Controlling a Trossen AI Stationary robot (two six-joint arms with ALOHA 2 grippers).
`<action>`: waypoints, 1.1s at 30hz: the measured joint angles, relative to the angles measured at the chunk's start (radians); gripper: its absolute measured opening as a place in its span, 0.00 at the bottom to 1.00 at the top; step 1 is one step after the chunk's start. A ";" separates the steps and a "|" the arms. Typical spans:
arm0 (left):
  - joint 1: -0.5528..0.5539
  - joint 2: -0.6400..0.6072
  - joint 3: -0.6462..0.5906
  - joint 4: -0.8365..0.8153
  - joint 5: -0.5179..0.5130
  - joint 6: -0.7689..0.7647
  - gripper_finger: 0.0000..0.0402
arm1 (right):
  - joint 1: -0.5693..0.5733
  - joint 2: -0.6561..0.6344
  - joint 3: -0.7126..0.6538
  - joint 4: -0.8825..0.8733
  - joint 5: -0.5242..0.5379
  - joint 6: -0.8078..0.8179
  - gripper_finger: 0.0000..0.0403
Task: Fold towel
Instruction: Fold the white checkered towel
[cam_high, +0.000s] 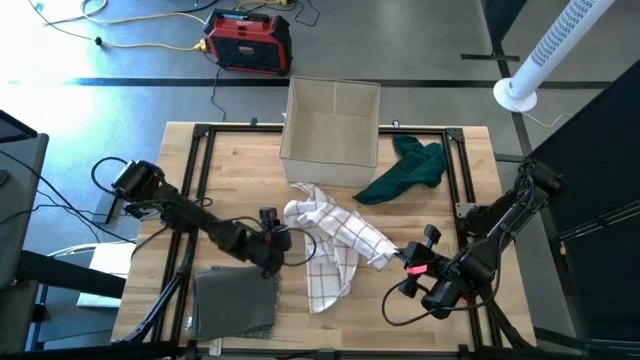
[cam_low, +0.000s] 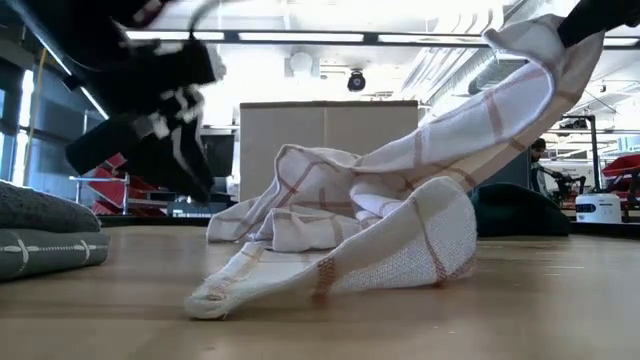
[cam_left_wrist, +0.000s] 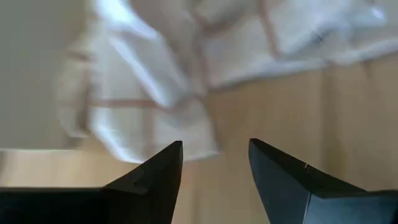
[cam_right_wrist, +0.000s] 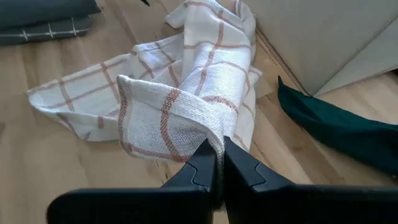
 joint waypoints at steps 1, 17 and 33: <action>0.015 0.000 -0.007 0.019 0.046 0.025 0.41 | 0.000 0.008 0.000 0.000 -0.002 -0.001 0.00; 0.276 0.000 -0.013 0.073 0.364 0.311 0.35 | 0.000 0.023 0.000 0.000 -0.053 -0.009 0.00; 0.288 0.070 -0.007 0.037 0.323 0.255 0.19 | 0.000 0.023 0.000 0.001 -0.053 -0.008 0.00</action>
